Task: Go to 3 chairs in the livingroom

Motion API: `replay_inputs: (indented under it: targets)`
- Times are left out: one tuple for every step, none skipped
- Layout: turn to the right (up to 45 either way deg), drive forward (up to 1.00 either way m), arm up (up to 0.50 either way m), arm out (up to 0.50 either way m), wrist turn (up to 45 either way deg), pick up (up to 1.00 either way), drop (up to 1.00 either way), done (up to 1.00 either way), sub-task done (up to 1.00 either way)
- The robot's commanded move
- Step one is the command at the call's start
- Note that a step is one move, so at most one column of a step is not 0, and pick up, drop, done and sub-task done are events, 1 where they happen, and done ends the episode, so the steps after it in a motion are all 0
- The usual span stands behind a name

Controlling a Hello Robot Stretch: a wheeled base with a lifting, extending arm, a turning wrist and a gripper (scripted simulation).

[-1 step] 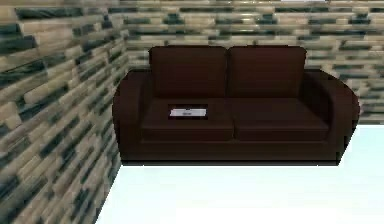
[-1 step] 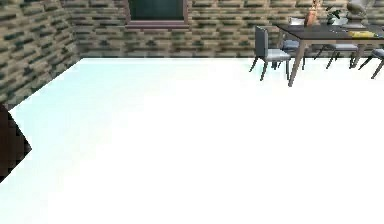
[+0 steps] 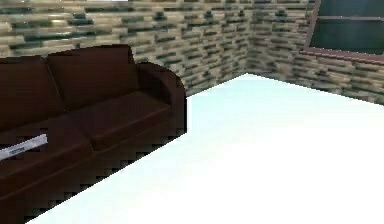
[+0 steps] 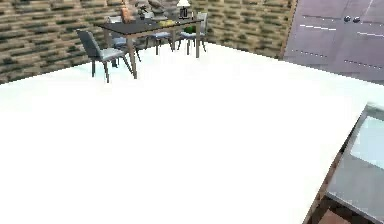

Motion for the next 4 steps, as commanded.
replay_inputs:
  targets:
    - [45.0,0.0,0.0,0.0,0.0,0.0,0.0,0.0,0.0]
    - [18.0,0.0,0.0,0.0,0.0,0.0,0.0,0.0,0.0]
    - [0.0,1.0,0.0,0.0,0.0,0.0,0.0,0.0,0.0]
    - [0.0,1.0,0.0,0.0,0.0,0.0,0.0,0.0,0.0]
